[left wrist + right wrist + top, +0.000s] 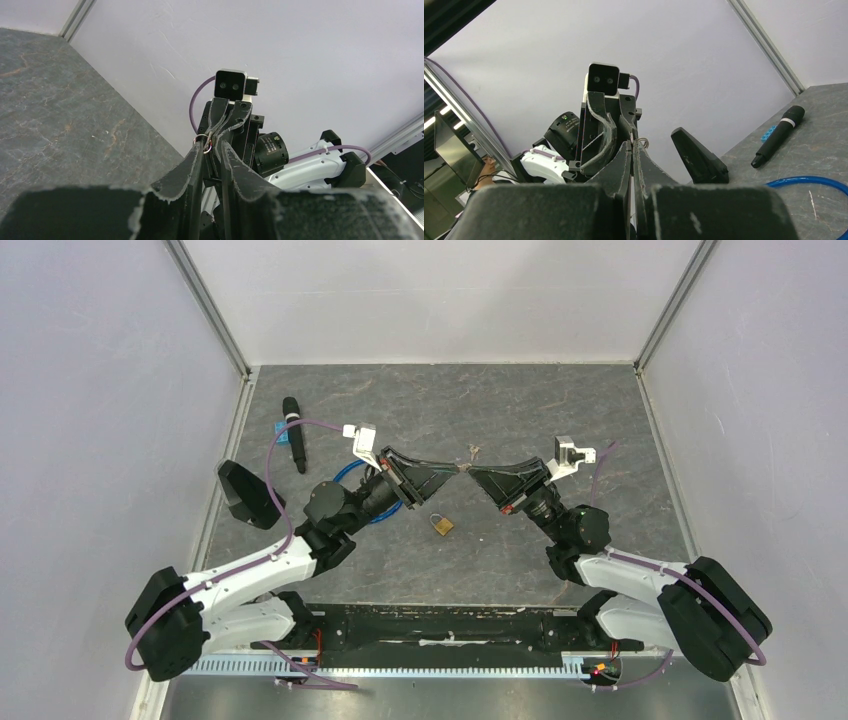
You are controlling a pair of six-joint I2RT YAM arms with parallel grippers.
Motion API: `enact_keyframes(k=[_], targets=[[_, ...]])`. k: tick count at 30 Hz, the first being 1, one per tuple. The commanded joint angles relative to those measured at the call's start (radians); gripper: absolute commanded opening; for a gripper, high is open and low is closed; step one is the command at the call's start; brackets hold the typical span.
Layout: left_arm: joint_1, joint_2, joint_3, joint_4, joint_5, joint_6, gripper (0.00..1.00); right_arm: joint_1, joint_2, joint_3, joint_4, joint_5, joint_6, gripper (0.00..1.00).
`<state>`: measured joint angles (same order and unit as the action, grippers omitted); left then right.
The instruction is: Unlock with the key
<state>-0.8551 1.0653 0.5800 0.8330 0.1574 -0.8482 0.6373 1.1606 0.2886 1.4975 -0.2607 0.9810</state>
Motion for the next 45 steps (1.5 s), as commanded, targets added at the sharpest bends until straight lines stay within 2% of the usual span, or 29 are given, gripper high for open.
enact_keyframes(k=[1, 13, 17, 22, 25, 28, 31, 34, 37, 45], targets=[[-0.012, 0.001, 0.015, 0.093, 0.008, -0.016, 0.24, -0.004, 0.01, 0.019, 0.275, 0.006, 0.011, 0.0], [-0.013, 0.018, 0.024, 0.107, 0.004, -0.018, 0.25, -0.003, 0.017, 0.019, 0.28, -0.016, 0.04, 0.0], [-0.012, 0.014, 0.02, 0.107, -0.004, -0.013, 0.04, -0.003, 0.015, 0.018, 0.271, -0.028, 0.035, 0.0], [-0.012, -0.016, 0.026, 0.035, -0.018, 0.037, 0.02, -0.003, 0.018, 0.014, 0.266, -0.071, 0.029, 0.0], [-0.007, -0.056, 0.058, -0.107, -0.024, 0.11, 0.02, -0.013, 0.009, 0.004, 0.257, -0.106, 0.013, 0.07], [0.009, -0.099, 0.099, -0.256, 0.0, 0.188, 0.02, -0.038, -0.007, -0.003, 0.244, -0.154, 0.0, 0.29], [0.057, -0.128, 0.153, -0.402, 0.07, 0.248, 0.02, -0.086, -0.026, -0.011, 0.233, -0.219, -0.007, 0.46], [0.122, -0.129, 0.23, -0.558, 0.225, 0.304, 0.02, -0.146, -0.037, -0.013, 0.26, -0.285, 0.009, 0.48], [0.131, -0.094, 0.34, -0.762, 0.361, 0.423, 0.02, -0.165, -0.038, 0.025, 0.268, -0.374, -0.014, 0.48], [0.131, -0.023, 0.561, -1.169, 0.561, 0.712, 0.02, -0.163, -0.006, 0.099, 0.324, -0.486, -0.028, 0.44]])
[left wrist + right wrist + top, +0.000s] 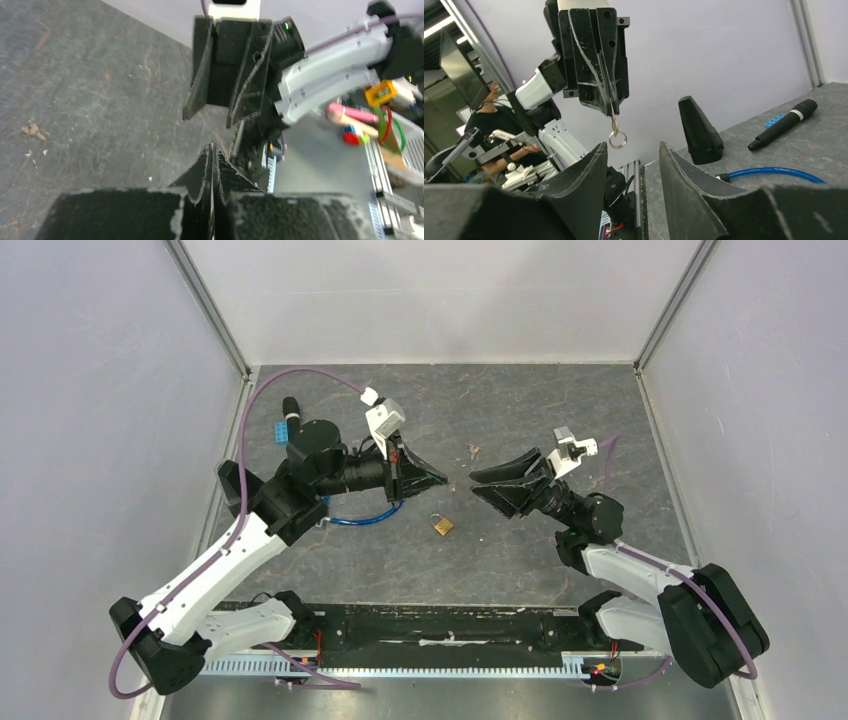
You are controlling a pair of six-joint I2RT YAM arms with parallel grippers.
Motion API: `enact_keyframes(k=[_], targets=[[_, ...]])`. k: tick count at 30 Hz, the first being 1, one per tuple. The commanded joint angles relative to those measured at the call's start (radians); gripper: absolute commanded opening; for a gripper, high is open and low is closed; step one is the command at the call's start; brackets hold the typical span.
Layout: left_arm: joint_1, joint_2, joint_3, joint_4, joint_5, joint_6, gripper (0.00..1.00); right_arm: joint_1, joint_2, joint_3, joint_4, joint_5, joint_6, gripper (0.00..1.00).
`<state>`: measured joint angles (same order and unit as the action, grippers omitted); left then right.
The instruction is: Unlock with the key
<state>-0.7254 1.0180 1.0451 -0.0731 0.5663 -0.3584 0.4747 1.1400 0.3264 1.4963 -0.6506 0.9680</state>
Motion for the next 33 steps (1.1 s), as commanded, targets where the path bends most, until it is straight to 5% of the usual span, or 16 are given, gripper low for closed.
enact_keyframes(k=[1, 6, 23, 33], targets=[[0.001, 0.034, 0.116, -0.297, 0.163, 0.251, 0.02, 0.001, 0.021, 0.068, 0.344, -0.104, -0.006, 0.44], [-0.002, 0.076, 0.169, -0.383, 0.204, 0.311, 0.02, 0.025, 0.051, 0.106, 0.369, -0.147, 0.005, 0.42], [-0.003, 0.063, 0.143, -0.295, 0.23, 0.289, 0.02, 0.113, 0.113, 0.13, 0.368, -0.218, 0.003, 0.31], [-0.003, 0.053, 0.124, -0.246, 0.264, 0.274, 0.02, 0.119, 0.116, 0.122, 0.359, -0.225, 0.001, 0.13]])
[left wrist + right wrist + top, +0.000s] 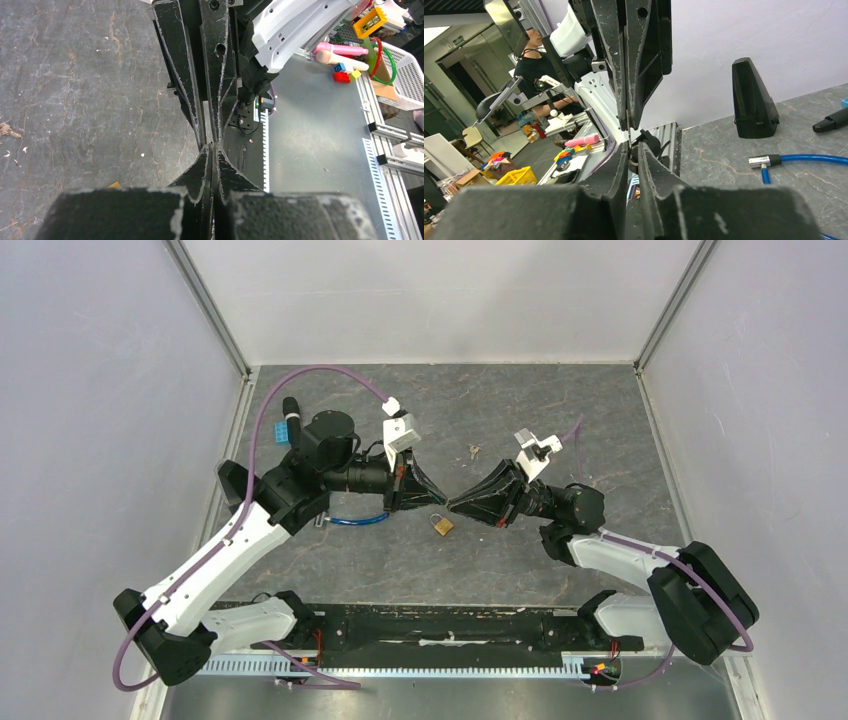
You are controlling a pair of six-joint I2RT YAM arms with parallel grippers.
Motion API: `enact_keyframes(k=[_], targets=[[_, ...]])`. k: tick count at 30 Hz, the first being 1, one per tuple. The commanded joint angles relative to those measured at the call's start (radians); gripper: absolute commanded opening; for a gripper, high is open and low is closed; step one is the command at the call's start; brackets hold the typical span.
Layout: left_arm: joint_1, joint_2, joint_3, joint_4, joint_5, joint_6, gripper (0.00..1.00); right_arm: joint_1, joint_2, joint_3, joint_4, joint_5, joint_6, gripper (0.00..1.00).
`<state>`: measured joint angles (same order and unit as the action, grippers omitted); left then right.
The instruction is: Unlock with the key
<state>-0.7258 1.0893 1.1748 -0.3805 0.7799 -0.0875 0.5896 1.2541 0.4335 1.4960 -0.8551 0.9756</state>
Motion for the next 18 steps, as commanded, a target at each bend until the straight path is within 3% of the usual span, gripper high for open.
enact_keyframes(k=[1, 6, 13, 18], targets=[[-0.003, -0.019, -0.007, 0.066, 0.054, 0.003, 0.02, 0.005, 0.003, 0.016, 0.359, -0.021, -0.007, 0.11], [-0.004, -0.019, -0.017, 0.084, 0.06, -0.004, 0.02, 0.007, 0.0, 0.017, 0.359, -0.022, -0.007, 0.05], [-0.007, -0.01, -0.026, 0.105, 0.057, -0.013, 0.02, 0.007, -0.01, 0.013, 0.376, -0.006, -0.015, 0.07], [-0.009, -0.014, -0.038, 0.123, 0.042, -0.023, 0.02, 0.007, -0.013, 0.008, 0.387, 0.009, -0.014, 0.13]])
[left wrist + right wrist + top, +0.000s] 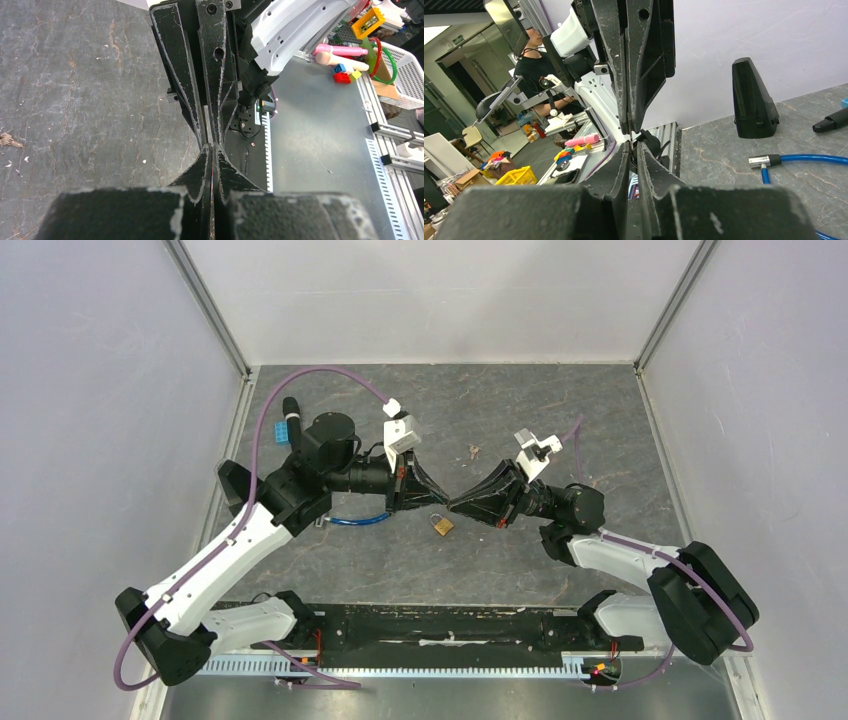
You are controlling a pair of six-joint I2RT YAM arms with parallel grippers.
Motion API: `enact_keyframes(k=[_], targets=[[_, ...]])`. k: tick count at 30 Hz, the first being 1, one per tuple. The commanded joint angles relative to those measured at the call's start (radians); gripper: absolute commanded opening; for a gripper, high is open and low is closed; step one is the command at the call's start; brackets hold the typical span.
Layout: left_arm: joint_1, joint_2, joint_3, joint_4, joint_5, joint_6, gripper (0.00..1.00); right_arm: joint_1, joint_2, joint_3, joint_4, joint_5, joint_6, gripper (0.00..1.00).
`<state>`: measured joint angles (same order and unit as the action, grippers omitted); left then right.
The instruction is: Unlock with the key
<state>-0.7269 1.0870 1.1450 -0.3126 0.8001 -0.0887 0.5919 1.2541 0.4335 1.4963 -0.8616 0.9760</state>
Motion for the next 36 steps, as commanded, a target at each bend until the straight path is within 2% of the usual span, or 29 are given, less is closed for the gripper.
enact_keyframes(k=[1, 10, 22, 26, 36], targets=[[-0.008, -0.012, -0.011, 0.056, 0.019, -0.023, 0.02, 0.006, -0.014, 0.008, 0.386, 0.016, -0.015, 0.14], [-0.009, -0.018, -0.024, 0.088, -0.009, -0.044, 0.02, 0.013, -0.01, 0.011, 0.39, 0.013, -0.01, 0.14], [-0.017, -0.027, -0.061, 0.163, -0.094, -0.087, 0.02, 0.025, -0.007, 0.002, 0.389, 0.045, -0.01, 0.26], [-0.021, -0.037, -0.08, 0.189, -0.107, -0.098, 0.02, 0.025, -0.006, -0.001, 0.378, 0.062, -0.012, 0.19], [-0.022, -0.065, -0.097, 0.204, -0.172, -0.1, 0.02, 0.025, -0.04, -0.027, 0.308, 0.061, -0.061, 0.2]])
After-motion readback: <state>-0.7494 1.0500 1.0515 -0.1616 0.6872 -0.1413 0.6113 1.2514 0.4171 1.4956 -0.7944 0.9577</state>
